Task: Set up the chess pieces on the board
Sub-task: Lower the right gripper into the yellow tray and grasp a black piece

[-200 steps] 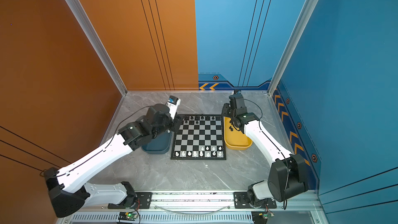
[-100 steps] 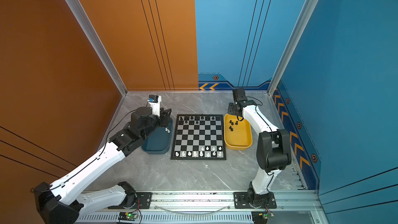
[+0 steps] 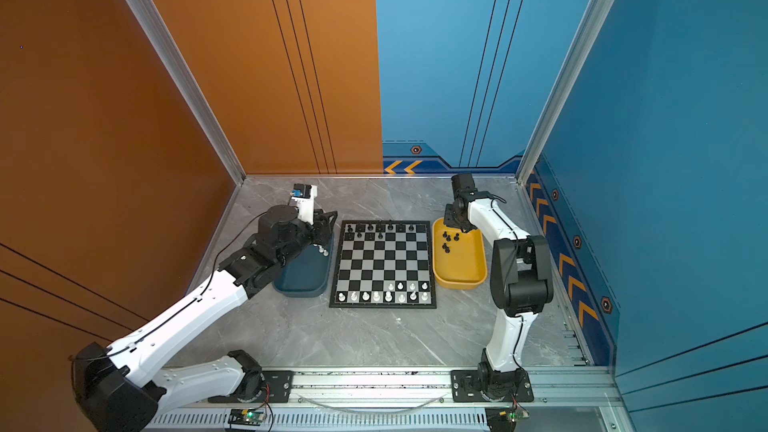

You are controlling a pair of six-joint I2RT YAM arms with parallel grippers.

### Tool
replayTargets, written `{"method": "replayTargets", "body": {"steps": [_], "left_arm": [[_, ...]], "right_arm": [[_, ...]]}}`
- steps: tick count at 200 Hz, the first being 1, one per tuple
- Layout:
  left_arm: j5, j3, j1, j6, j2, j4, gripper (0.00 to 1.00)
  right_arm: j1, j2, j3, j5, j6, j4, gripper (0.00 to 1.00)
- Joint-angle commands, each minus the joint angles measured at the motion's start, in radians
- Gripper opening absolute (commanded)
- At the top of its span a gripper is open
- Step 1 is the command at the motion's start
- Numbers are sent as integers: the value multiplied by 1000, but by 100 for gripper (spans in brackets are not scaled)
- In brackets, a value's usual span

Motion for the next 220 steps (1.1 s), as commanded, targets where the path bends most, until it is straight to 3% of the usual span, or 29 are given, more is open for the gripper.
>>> {"method": "replayTargets", "body": {"steps": [1, 220], "left_arm": [[38, 8, 6, -12, 11, 27, 46], [55, 16, 9, -19, 46, 23, 45]], "right_arm": [[-8, 9, -35, -13, -16, -24, 38], [-43, 101, -46, -60, 1, 5, 31]]}}
